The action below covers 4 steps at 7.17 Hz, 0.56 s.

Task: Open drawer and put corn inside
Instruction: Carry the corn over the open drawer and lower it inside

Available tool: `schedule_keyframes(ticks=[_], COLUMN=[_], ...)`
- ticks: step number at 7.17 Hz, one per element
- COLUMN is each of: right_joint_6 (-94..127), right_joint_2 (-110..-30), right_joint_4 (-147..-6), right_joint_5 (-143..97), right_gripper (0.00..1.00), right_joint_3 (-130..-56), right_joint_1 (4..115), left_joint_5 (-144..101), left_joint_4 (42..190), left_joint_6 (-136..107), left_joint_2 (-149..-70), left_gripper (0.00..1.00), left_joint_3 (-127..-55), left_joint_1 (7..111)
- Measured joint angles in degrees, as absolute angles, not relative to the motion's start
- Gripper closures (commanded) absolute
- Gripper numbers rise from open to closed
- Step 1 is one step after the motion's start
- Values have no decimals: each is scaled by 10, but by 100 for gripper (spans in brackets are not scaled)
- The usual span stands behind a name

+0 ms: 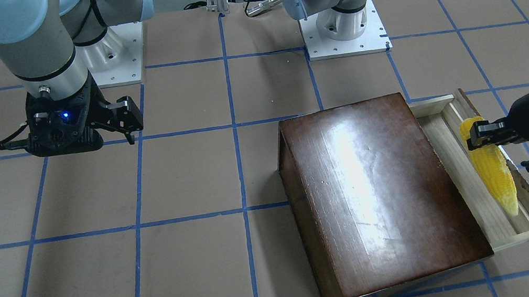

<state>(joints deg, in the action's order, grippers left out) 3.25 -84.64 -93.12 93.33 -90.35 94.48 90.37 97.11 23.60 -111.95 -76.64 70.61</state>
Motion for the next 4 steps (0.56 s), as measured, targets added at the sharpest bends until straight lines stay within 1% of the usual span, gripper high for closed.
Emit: schedule_keyframes(ticks=[1,2,4], right_joint_6=[33,33,33], right_joint_2=[-846,-846,-847], right_joint_4=[-931,-931,-931], right_joint_5=[933,934,934], right_gripper=[0,0,0], right_joint_3=[-904,-904,-904], right_joint_1=[945,945,945], left_joint_5=[903,903,903], left_joint_4=[970,967,954], left_joint_6=[237,238,236], left_joint_2=[-1123,-1127,-1138], left_gripper=[100,93,42], left_joint_3=[-777,-785,-792], left_joint_1=[706,705,703])
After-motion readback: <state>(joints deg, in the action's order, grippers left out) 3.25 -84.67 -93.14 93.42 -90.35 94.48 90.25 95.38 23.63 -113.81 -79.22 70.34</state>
